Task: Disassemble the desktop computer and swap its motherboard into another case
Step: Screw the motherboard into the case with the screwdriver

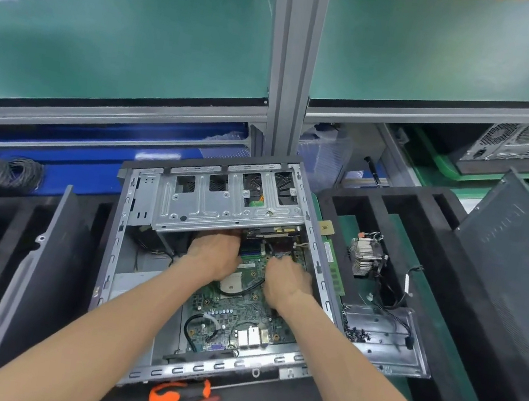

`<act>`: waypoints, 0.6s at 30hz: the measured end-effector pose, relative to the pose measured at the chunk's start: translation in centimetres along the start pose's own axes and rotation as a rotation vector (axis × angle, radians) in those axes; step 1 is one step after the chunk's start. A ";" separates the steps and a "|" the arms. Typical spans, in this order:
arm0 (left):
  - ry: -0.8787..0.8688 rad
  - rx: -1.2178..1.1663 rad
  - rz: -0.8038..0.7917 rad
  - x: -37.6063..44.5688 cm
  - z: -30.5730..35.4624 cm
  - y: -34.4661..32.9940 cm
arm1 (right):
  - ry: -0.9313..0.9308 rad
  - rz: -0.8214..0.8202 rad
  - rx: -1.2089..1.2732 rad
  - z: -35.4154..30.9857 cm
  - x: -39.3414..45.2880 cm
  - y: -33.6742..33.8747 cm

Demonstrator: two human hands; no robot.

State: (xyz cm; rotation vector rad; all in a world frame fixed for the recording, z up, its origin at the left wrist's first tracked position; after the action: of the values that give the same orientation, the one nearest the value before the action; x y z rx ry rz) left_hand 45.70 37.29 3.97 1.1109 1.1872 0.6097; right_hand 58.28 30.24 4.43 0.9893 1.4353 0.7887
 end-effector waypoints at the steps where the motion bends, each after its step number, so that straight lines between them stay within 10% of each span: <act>1: -0.032 0.025 0.036 -0.6 0.0 0.2 | 0.016 0.026 -0.022 -0.1 -0.1 0.3; 8: -0.357 -0.152 -0.149 -5.1 0.9 0.1 | 0.206 0.009 -0.022 -1.9 -1.5 1.0; 18: -0.350 0.177 -0.259 -8.6 1.4 -2.7 | 0.371 -0.378 0.155 -2.8 -3.4 -1.2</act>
State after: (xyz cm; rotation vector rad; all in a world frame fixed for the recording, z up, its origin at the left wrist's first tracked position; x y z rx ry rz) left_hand 43.90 28.38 5.03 1.1335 1.0682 0.1044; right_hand 55.32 26.89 5.07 0.6718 1.9578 0.6048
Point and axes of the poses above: each hand's wrist, its own x-axis towards the middle knuckle, its own y-axis out of the back of the hand, z = x × y, the point moved 5 cm from there along x, towards the middle knuckle, and after that the axes turned 2 degrees about y, right-handed, at the moved point
